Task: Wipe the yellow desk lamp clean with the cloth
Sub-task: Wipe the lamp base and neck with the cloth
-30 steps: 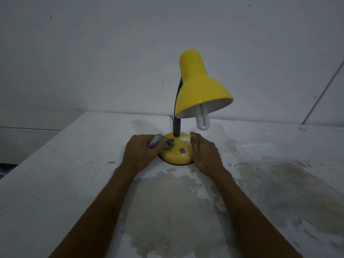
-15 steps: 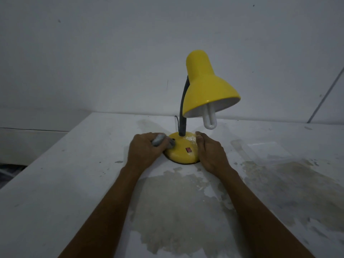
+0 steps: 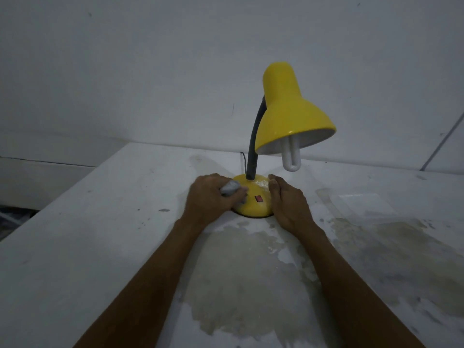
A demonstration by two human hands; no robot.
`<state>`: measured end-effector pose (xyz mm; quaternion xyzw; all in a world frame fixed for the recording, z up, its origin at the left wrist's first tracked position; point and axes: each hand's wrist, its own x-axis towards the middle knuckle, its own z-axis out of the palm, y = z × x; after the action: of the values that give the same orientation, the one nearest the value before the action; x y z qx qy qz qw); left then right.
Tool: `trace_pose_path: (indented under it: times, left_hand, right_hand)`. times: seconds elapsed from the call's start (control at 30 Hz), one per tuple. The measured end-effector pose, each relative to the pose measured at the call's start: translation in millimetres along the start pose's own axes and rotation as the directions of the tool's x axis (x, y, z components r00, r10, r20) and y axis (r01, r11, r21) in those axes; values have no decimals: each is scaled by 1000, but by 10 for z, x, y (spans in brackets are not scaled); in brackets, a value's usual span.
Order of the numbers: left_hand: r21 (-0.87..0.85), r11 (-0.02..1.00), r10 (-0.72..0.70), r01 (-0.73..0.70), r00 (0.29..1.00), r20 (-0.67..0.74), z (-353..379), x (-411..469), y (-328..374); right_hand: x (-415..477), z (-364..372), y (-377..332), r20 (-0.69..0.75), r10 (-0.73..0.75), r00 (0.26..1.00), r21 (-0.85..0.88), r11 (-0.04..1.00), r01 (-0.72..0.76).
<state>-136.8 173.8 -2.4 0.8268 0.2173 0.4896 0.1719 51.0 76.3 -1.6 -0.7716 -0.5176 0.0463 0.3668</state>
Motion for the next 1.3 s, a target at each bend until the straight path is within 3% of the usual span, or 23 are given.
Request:
trace_pose_path:
  times: [0.1,0.17,0.3,0.4,0.47,0.53,0.63,0.7,0.77,0.87,0.97,1.03,1.13,1.23,1.3]
  left_hand:
    - [144,971,-176,190,979,-102,-102,-19,-151]
    - [105,970,-211,218,975,-74,-109,-28,-200]
    - [138,990,-12,2,997,73,-34,-50,-49]
    - [236,962,122,-133,991,63,36,-48,73]
    - [140,990,26,-26,1000,4,19,12,95]
    - [-45,980,-199,196,977,-76,-23,112,148]
    - [-142,861,-509,489,831,-225,-123,304,228]
    - [-249,728,-679,639,720,-139,-212,399,265]
    - [-274,628,-749,729,661,41,-265,436,298]
    - [-263,638,-723,723,681,116,-241,463,402]
    - [-316,628,-731,711,678,72,-249,535,502]
    - [-280,668,-715,690,699,18,-277,577,500]
    - [-169,752,-653,637,756,-52,-292,594,515]
    - [-148,764,-637,628,770,-25,-250,593,497]
    - [-170,758,-633,629,773,38,-214,588,497]
  right_hand:
    - [4,7,0,-2,9,1000,11,1000,-9]
    - [10,13,0,3,10,1000,9,1000,-10]
    - [10,18,0,-7,7,1000,4,1000,-7]
    - [14,17,3,-5,-5,1000,0,1000,5]
    - [20,22,15,4,-3,1000,12,1000,3]
    - [33,38,32,9,-12,1000,40,999,11]
    - [33,71,8,-97,-108,989,24,994,111]
    - [34,46,-76,-229,-222,948,-37,975,219]
    - [33,13,-221,-307,-333,891,25,934,358]
    - [-32,31,-519,-290,-395,872,187,870,456]
    - [-83,78,-687,-240,-278,930,347,870,350]
    - [-59,34,-728,-87,-174,981,496,847,194]
    - [7,-84,-759,226,-87,970,733,672,-111]
    - [42,-126,-740,349,17,937,832,455,-318]
    - [60,-119,-683,427,76,901,825,375,-423]
